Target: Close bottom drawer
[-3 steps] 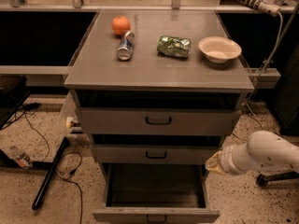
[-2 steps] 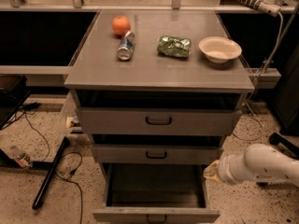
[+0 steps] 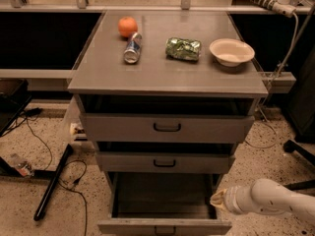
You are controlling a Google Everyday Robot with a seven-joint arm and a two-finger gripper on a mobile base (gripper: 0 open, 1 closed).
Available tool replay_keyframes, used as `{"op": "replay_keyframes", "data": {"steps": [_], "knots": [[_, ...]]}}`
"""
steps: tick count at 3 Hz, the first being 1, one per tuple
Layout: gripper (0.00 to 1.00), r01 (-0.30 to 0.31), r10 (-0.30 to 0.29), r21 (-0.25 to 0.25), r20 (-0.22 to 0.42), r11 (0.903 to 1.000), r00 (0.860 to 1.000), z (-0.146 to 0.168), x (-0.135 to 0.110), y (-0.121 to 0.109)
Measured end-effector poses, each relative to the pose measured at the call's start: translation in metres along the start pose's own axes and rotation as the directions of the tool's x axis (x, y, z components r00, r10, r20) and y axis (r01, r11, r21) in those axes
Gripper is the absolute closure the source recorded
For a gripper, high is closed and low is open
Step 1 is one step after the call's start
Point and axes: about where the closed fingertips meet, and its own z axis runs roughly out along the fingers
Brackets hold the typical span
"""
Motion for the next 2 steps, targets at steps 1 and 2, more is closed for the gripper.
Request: {"op": "replay_keyframes", "data": {"steps": [1,2], "knots": [[1.00,-0.040,0.043,-0.058,0.054,0.9976,0.998,0.0423,0.0338,0.0218],[1.00,-0.040,0.043,-0.058,0.054,0.9975,0.998,0.0426,0.0338,0.0221]]}}
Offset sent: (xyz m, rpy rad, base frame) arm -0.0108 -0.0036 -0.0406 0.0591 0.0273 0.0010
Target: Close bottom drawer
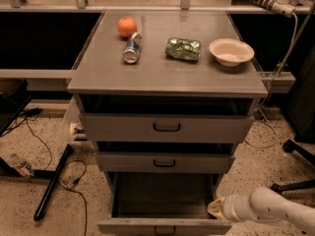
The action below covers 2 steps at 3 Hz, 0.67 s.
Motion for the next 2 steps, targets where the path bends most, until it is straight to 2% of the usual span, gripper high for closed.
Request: {"op": "replay_keyframes", "data": {"steps": [1,2], "knots": [[1.00,0.001,-0.002,-0.034,-0.018,0.9994,1.000,0.025,0.007,0.020],[1.00,0.018,-0.021,-0.071,-0.030,0.9973,0.999,0.063,0.018,0.048]]}}
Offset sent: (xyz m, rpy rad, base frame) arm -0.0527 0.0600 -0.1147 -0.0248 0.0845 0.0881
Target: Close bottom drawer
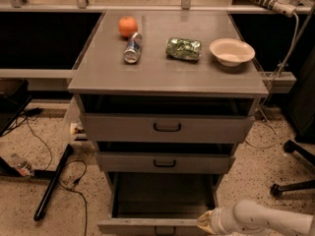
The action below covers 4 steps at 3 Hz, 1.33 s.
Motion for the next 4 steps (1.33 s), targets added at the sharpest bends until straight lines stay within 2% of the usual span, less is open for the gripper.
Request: {"op": "replay_keyframes", "data": {"steps": [1,3,4], "knots": [[1.00,0.022,-0.022,-0.025,0.000,0.9994,1.000,0.030,0.005,0.018],[1.00,0.069,-0.067,-0.041,0.033,0.9968,0.997,0.061,0.011,0.040],[0.84,0.072,-0.070,-0.043,0.036,0.9965,0.997,0.064,0.011,0.042]]}}
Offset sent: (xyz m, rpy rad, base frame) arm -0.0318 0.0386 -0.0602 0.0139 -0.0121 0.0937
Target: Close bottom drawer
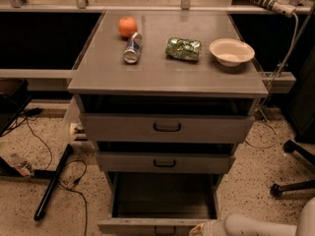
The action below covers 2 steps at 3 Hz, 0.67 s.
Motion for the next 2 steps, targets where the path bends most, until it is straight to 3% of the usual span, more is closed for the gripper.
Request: {"op": "replay_keyframes", "data": {"steps": [2], "knots": [[0.39,0.000,0.000,0.000,0.000,1.0000,1.000,0.0000,0.0000,0.0000]]}}
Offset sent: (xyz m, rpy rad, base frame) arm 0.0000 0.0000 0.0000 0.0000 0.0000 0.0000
